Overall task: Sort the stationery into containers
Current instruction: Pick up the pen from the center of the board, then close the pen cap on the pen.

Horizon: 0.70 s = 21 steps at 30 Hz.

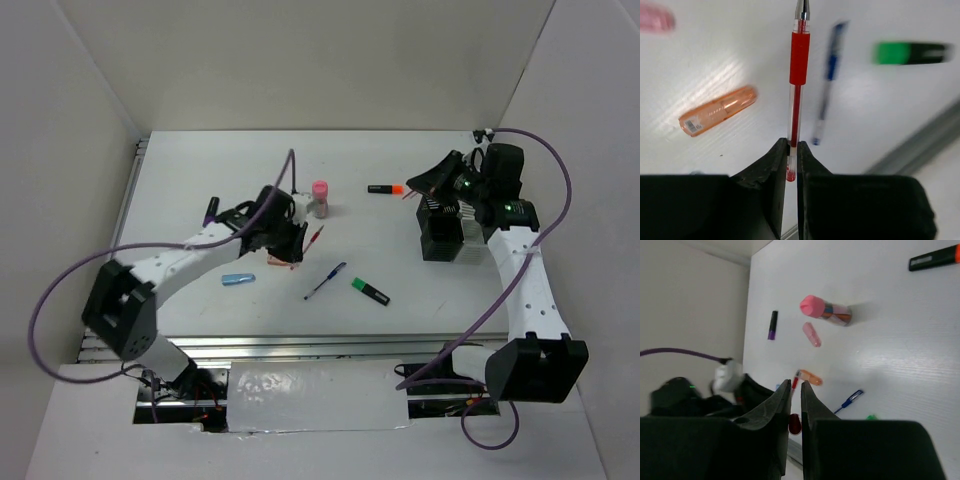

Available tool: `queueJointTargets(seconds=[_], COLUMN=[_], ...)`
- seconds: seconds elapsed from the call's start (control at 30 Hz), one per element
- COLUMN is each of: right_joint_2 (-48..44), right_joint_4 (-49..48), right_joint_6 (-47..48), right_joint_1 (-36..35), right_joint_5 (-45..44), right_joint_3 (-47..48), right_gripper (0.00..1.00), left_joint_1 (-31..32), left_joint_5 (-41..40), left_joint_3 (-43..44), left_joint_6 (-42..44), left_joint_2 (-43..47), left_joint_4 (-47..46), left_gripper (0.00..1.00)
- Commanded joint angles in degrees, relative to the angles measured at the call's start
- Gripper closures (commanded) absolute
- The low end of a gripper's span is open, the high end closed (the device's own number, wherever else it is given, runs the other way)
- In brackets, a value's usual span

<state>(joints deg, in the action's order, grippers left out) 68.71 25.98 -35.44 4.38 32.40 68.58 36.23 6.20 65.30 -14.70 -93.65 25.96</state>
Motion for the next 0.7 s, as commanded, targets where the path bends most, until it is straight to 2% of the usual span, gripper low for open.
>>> queueJointTargets(seconds=[0.0, 0.07, 0.17, 0.23, 0.33, 0.4, 0.5, 0.67], right_joint_2=[-1.7, -1.8, -1.2, 0.3, 2.7, 4.4, 5.7, 5.8], right_joint_4=[-4.5, -7.0, -11.8, -14.0, -17.0, -18.0, -20.3, -19.5], right_joint_6=[-0.1, -2.3, -6.9, -8.8, -10.3, -9.2, -10.5, -8.7], right_joint_1=[-1.4, -3.1, -6.9, -8.9, -11.2, -11.9, -12.6, -15.2], right_joint_5=[8.0, 11.4, 17.7, 18.7, 19.5, 20.0, 21.6, 25.2], right_joint_3=[3.3, 3.0, 2.7, 4.9, 8.8, 12.7, 15.4, 15.6], right_gripper=[1.00, 1.00, 1.00, 1.00, 1.00, 1.00, 1.00, 1.00], left_joint_1=[-0.5, -1.1, -1.8, -2.0, -2.3, -2.3, -1.5, -0.4], left_joint_5=[14.6, 17.6, 27.5, 35.4, 42.5, 46.3, 46.4, 43.8], left_joint_3=[6.8, 8.6, 9.9, 9.2, 6.0, 2.0, 0.1, 3.9], left_joint_6=[4.1, 3.1, 4.2, 3.8, -4.2, -8.4, -12.2, -11.1], left_joint_2=[14.4, 17.2, 21.5, 22.4, 23.3, 24.7, 26.2, 24.8], left_joint_4=[-2.8, -0.9, -0.7, -1.3, -5.8, -14.3, -20.1, -19.4], left_gripper=[1.00, 1.00, 1.00, 1.00, 1.00, 1.00, 1.00, 1.00])
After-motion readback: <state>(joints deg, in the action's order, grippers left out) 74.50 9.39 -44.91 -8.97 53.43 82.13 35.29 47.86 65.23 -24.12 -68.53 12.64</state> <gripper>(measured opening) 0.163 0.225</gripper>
